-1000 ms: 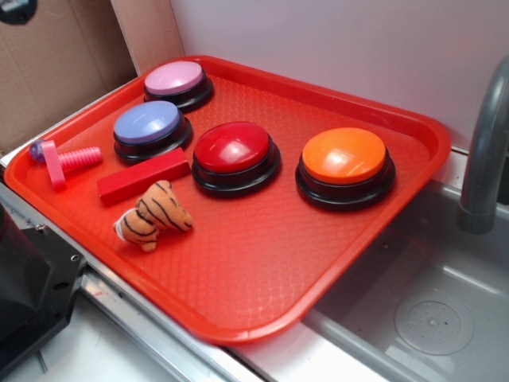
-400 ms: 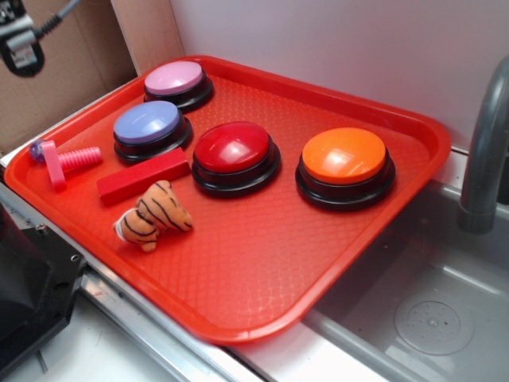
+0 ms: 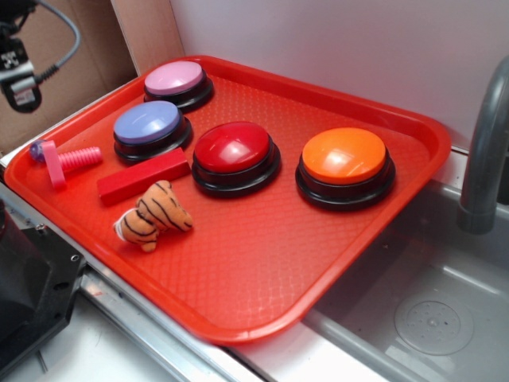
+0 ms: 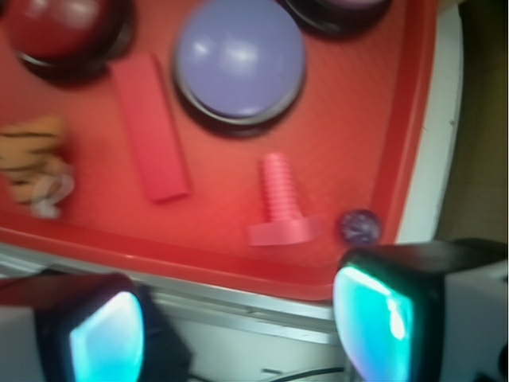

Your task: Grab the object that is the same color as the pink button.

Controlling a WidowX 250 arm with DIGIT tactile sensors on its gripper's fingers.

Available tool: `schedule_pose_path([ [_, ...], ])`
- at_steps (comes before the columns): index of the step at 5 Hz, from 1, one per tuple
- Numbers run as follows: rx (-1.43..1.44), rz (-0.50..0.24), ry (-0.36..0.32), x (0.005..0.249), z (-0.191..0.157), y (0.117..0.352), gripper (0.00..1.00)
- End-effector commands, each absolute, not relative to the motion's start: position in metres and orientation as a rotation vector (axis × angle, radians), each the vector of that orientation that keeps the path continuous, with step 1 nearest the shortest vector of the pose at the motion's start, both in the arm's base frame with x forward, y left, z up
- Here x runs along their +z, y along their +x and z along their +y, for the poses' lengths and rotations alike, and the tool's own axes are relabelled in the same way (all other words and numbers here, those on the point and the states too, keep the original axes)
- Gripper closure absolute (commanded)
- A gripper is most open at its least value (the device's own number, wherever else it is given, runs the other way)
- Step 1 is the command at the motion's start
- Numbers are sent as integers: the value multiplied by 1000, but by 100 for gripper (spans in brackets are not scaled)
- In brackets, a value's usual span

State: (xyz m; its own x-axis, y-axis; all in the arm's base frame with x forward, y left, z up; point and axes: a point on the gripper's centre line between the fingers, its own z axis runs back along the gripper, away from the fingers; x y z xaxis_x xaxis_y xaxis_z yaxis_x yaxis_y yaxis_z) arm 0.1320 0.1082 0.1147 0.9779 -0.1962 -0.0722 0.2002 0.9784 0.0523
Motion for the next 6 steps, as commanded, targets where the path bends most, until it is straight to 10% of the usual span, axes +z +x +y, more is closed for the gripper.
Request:
schedule_pose_path([
  [1, -258, 52, 111, 62, 136, 148, 0],
  [4, -356, 41, 103, 23, 132, 161, 8],
  [5, -365, 26, 100, 22, 130, 162, 100],
  [6, -364, 22, 80, 20, 132, 161, 100],
])
